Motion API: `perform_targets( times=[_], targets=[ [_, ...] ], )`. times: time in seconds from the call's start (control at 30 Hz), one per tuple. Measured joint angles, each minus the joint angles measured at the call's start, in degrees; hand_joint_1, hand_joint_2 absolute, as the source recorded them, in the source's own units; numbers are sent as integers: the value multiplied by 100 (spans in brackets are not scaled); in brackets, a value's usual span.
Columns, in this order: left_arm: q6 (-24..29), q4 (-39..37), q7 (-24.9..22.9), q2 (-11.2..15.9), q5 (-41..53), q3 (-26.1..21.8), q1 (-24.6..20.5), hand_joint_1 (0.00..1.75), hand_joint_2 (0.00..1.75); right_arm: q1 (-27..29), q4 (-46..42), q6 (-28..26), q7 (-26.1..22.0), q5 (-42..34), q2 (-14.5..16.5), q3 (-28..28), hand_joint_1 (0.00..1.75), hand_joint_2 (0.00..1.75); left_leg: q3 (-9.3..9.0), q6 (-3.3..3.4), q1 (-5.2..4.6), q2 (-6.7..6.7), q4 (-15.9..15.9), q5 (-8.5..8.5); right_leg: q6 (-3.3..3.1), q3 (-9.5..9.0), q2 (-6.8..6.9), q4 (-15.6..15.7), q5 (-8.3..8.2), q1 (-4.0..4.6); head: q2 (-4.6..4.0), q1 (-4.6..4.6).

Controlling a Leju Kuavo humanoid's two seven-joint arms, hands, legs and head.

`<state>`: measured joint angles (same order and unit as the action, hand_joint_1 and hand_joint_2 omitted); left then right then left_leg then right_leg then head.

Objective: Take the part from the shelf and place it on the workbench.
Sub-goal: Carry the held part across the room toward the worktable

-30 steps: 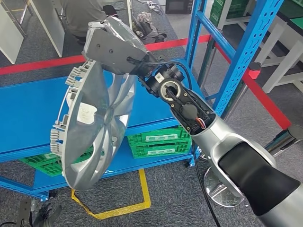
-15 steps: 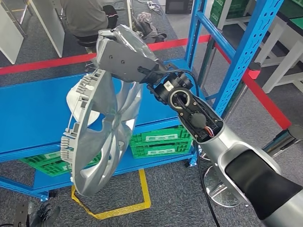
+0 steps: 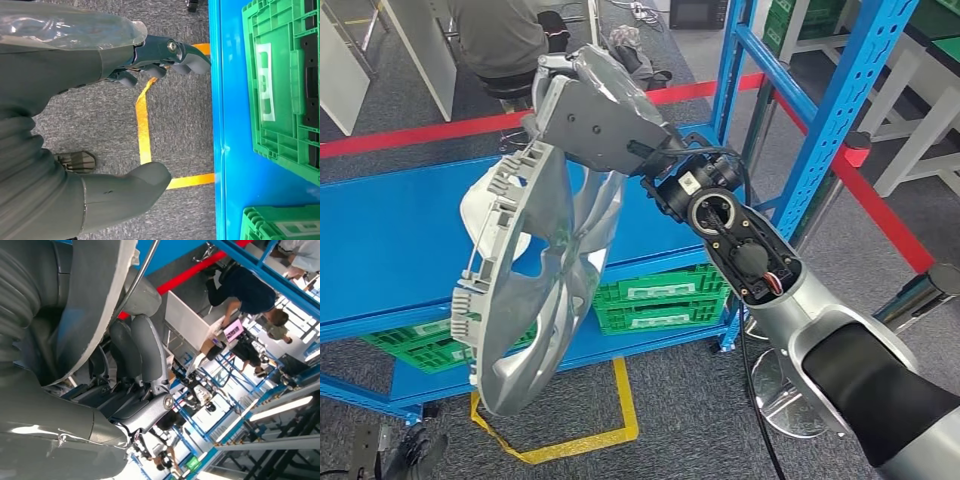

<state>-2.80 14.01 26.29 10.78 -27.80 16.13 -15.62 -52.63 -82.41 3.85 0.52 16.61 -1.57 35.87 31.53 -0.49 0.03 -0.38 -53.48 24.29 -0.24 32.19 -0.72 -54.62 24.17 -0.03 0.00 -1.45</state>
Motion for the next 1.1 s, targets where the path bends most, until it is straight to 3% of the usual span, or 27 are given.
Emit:
perform_targets(
  times=[1.1],
  targets=[
    [158,0,33,-33,56,-85,-8,0,175,96,-115,-11,-69,-100,-81,-151,175,175,0,0,0,0,0,0,0,0,0,0,0,0,0,1]
  ],
)
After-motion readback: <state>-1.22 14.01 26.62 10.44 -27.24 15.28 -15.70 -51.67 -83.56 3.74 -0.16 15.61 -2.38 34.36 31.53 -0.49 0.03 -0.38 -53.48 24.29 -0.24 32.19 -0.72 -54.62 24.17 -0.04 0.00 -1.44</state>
